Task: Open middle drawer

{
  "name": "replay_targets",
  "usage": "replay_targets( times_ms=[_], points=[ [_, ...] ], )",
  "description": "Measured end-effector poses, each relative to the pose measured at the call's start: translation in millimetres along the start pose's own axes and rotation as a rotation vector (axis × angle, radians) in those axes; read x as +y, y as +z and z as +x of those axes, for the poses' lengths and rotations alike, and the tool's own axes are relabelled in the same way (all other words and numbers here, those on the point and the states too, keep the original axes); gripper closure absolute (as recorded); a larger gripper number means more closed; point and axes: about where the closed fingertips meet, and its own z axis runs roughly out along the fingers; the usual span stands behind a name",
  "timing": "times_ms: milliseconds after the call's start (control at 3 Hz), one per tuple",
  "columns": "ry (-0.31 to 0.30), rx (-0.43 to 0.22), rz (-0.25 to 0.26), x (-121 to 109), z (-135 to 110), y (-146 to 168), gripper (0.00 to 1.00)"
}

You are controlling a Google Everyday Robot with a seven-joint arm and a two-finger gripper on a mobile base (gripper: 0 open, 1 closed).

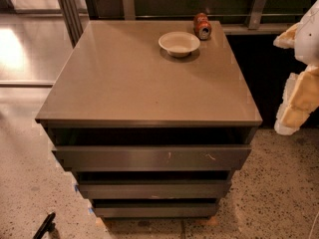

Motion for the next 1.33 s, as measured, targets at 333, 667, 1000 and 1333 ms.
replay_targets(
  times_ms=[333, 667, 1000, 1333],
  points=[
    [-0.002, -0.005, 0.02, -4, -2, -6, 0.0],
    [-0.012, -0.021, 0.092, -18, -10, -29, 0.0],
    [-0.058, -0.041, -0.033, -7, -21, 12, 0.0],
    [-0.075, -0.029, -0.136, 10, -13, 57, 0.03]
  ],
)
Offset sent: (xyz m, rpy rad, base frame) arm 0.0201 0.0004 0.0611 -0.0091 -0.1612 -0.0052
